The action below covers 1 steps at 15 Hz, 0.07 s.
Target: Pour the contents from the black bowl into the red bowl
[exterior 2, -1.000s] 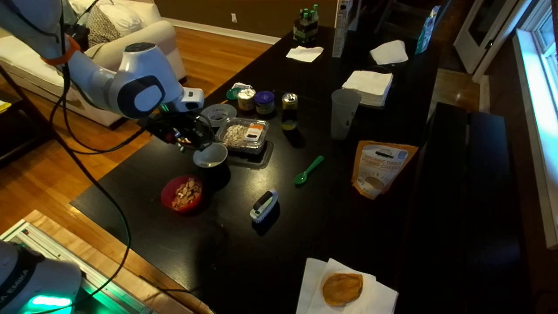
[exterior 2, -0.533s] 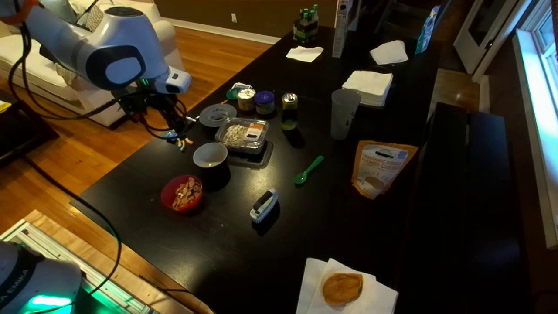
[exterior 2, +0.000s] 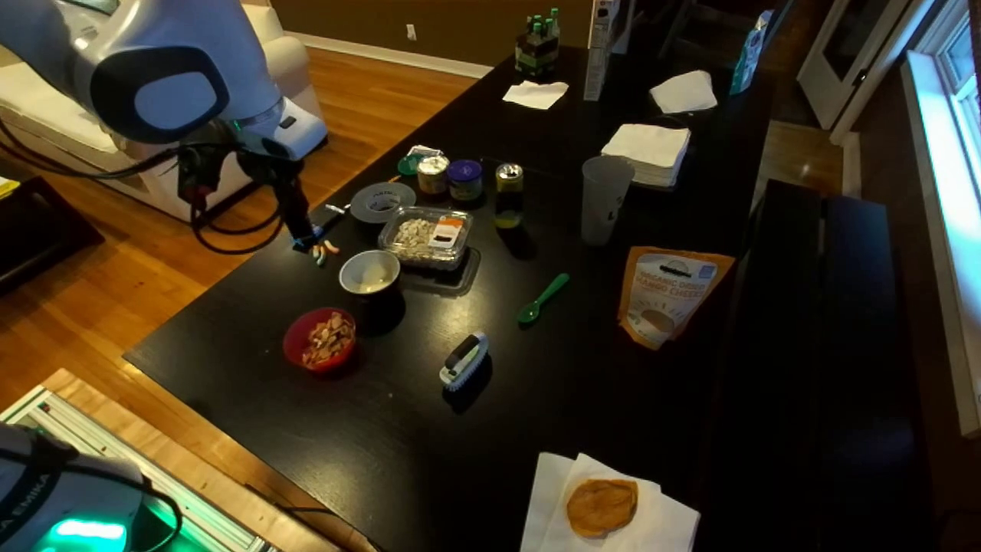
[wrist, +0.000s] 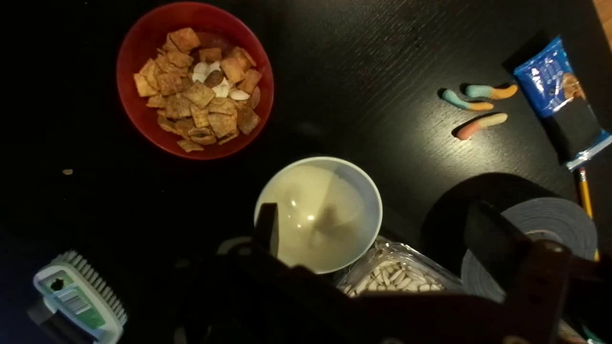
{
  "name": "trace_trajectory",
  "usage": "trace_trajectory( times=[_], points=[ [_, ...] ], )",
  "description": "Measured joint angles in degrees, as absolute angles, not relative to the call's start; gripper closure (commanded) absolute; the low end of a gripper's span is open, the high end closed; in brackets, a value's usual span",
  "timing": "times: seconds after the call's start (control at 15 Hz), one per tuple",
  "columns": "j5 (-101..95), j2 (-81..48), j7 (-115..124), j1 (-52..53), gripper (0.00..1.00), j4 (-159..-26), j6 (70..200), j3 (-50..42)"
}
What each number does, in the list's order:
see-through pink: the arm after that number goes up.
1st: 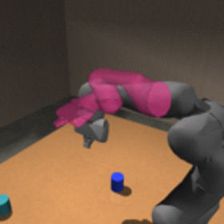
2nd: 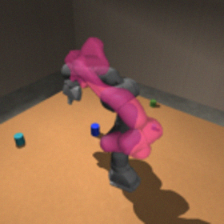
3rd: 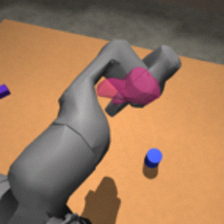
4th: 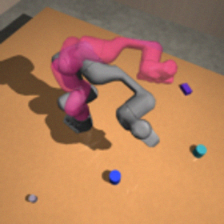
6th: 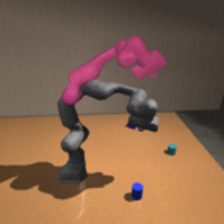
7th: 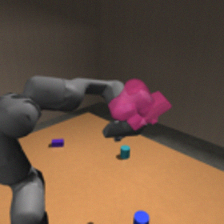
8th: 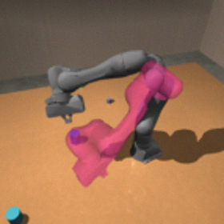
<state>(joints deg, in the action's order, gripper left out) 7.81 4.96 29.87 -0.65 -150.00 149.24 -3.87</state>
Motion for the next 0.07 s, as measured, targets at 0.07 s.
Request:
trace_trajectory(
  times=[0.07],
  points=[
    [7.8,4.8,29.9,-0.6,0.00,-149.9,149.2,-3.7]
  ],
)
